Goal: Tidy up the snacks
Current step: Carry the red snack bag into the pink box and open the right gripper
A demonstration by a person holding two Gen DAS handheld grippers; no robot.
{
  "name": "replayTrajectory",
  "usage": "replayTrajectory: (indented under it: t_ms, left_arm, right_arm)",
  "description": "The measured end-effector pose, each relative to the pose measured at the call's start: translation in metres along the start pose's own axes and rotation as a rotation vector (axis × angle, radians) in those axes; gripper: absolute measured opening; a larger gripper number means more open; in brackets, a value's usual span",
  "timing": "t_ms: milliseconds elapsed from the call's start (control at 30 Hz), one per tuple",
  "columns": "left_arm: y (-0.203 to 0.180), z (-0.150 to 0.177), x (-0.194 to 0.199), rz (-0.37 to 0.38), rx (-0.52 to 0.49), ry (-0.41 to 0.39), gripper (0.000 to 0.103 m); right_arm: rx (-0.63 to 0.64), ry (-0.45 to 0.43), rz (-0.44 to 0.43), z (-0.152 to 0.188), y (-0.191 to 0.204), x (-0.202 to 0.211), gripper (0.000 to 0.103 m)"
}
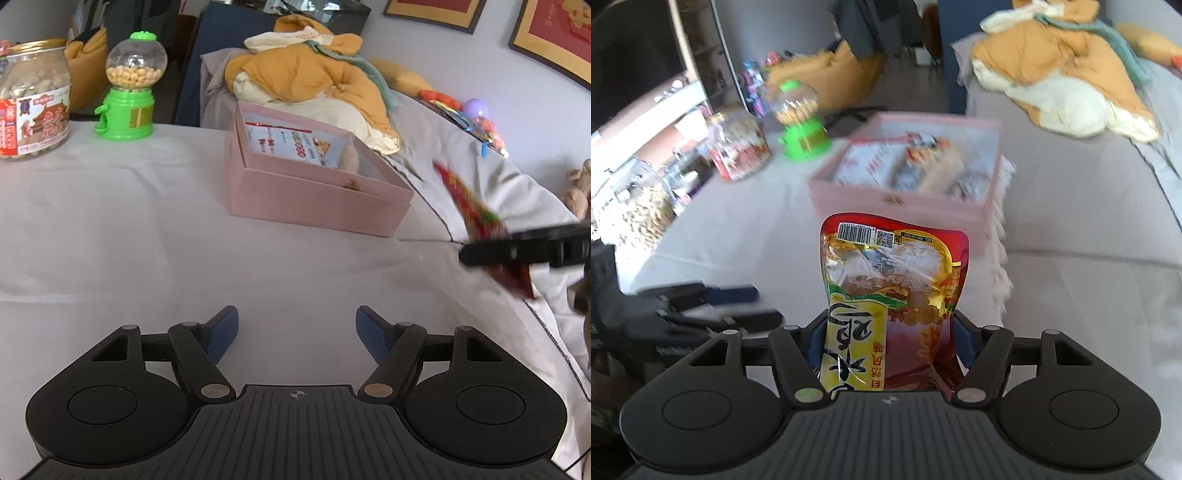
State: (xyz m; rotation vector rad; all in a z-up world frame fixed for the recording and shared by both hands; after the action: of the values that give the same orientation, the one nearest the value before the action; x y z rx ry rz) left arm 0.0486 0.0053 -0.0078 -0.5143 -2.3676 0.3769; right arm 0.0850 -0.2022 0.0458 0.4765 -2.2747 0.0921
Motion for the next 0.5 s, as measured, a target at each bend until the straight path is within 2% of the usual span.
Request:
replayTrajectory:
  t_ms: [100,200,300,367,400,500]
  left_arm:
    - [0.002,-0.001,0.000,-0.005,0.009,-0.005,0.076]
    - [0.004,0.000,-0.001,-0.012,0.012,-0.005,0.076]
    - [0.006,0.001,-0.002,-0.024,0.009,-0.003,0.075]
    - [0.007,0.001,0.000,-0.032,0.004,-0.007,0.075]
    - [0.008,0.001,0.001,-0.039,-0.005,-0.012,0.074]
    - [0.012,-0.001,0.007,-0.071,-0.032,-0.040,0.074]
  right_arm:
    - [0.007,-0.052,0.012,-0.023,0.008,0.002,0.066]
    - [-0.009,-0.151,0.053,-0.059,0.010,-0.001,0.066]
    - [-0.007,-0.226,0.133,-0.101,0.010,-0.023,0.068]
    - [-0.020,-0.236,0.183,-0.127,0.007,-0.052,0.081]
    - [-0.031,-0.227,0.191,-0.135,0.005,-0.064,0.084]
    - [-0.050,-0.158,0.195,-0.142,0.001,-0.103,0.084]
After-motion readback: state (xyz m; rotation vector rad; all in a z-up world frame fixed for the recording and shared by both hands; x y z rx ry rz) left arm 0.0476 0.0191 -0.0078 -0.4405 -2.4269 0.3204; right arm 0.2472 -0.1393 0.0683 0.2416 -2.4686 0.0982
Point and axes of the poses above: each gripper's, at about its wrist camera, not at the fingertips, and x roughly against the way its jaws point, y to its left, z to its underside, the point moved 4 cm from there along -x, roughly the way its jaws point, and after that the axes turned 7 degrees about z, right-handed, at the moved point
